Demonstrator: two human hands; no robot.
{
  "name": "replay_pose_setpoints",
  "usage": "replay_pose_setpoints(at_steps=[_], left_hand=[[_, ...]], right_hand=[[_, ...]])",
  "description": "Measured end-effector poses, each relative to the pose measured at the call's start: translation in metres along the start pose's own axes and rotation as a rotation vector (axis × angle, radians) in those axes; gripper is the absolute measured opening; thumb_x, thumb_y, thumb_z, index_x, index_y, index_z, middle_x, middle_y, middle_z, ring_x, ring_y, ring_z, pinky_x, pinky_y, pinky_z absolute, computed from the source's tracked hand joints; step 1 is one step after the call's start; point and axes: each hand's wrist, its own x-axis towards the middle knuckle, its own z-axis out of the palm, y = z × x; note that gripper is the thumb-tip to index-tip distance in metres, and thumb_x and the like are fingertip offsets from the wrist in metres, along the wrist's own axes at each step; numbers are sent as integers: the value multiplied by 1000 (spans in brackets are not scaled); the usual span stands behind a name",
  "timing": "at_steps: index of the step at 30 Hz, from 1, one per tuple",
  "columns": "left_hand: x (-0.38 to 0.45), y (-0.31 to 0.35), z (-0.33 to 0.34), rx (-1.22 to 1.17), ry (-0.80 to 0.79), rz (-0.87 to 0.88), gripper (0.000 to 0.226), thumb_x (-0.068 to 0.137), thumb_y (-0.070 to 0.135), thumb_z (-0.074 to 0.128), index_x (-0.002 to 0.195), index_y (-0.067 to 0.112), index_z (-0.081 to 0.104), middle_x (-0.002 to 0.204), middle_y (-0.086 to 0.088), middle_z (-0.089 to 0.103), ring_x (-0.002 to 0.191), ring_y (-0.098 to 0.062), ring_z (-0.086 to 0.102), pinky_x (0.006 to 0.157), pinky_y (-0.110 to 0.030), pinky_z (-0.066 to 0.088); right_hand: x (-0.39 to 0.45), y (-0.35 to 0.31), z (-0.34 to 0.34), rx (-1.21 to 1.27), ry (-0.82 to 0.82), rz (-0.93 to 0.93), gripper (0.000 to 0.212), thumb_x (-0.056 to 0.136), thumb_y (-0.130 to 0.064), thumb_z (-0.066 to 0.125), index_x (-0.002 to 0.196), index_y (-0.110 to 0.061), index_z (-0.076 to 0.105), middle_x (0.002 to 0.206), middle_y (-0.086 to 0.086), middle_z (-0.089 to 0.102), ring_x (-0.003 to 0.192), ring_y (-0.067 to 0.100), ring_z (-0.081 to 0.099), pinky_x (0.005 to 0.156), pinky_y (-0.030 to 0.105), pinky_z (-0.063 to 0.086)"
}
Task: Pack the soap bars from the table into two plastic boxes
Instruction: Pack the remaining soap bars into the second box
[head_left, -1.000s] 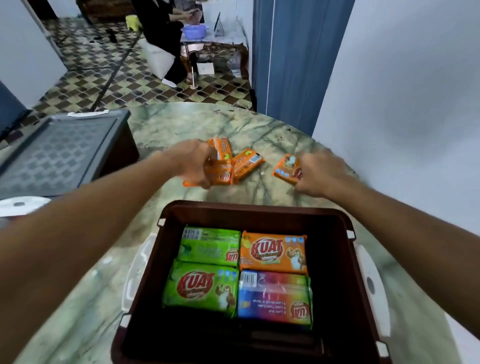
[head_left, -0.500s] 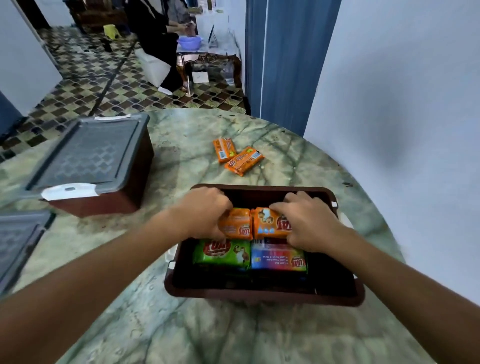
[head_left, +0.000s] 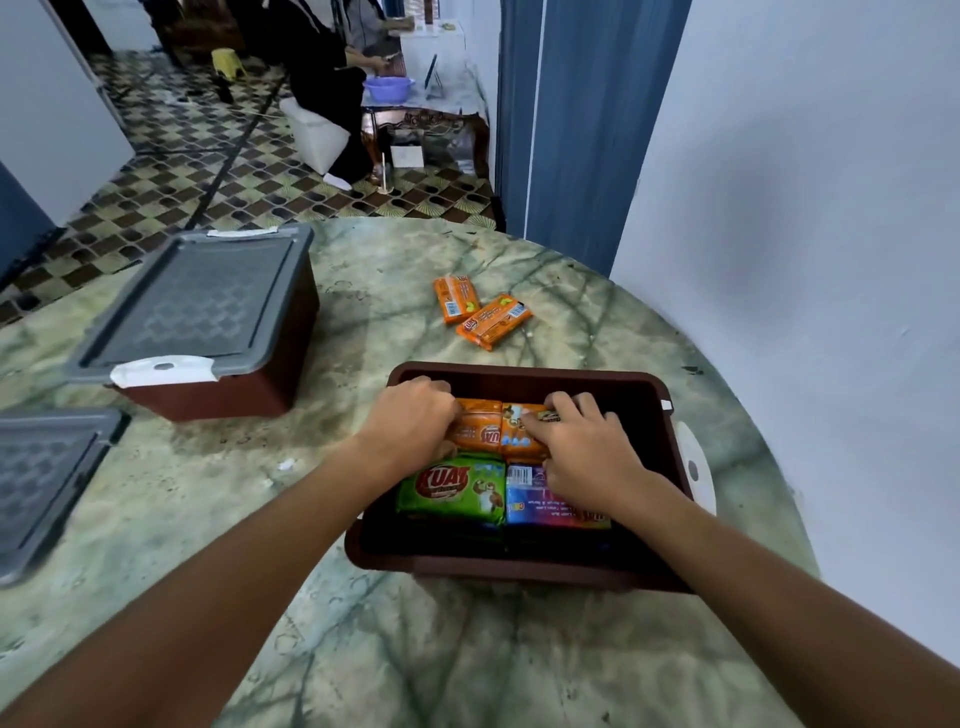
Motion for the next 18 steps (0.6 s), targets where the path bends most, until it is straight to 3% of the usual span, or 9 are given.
replay_pose_setpoints(at_steps=[8,11,14,16,18], left_hand=[[-15,20,1,27,11,-38,33,89,28,55,116,11,62,116,-7,57,106,-23,54,81,-34,49],[-22,14,-4,-111,-14,-9,38,90,33,56,124,14,59,123,-5,56,110,-22,55,86,-34,49],[-36,6,-8,-272,170,-3,34,91,27,57,121,14,63,123,-4,59,115,-22,52,91,-34,46],[-45,-2,-6,-377,322,-96,31,88,21,60,117,10,65,119,-7,61,115,-25,51,93,-36,44],[-50,-12,0,-522,386,-258,32,87,19,62,118,12,64,116,-9,62,113,-27,53,93,-37,44]], right_hand=[[-2,-1,-8,-30,-81,-19,66,86,-27,55,146,-24,31,141,10,32,127,31,31,101,47,37],[-5,3,-18,163,-110,-15,59,87,-25,54,144,-24,38,139,8,39,125,28,39,101,45,41],[-16,14,-33,479,120,81,41,90,-14,51,131,-17,56,131,8,52,119,25,50,99,39,44],[-30,26,-39,532,337,196,35,88,-11,50,121,-14,63,121,11,58,114,26,52,96,38,45],[-42,42,-35,517,423,309,34,87,-12,51,118,-13,63,119,12,58,115,29,49,97,40,44]])
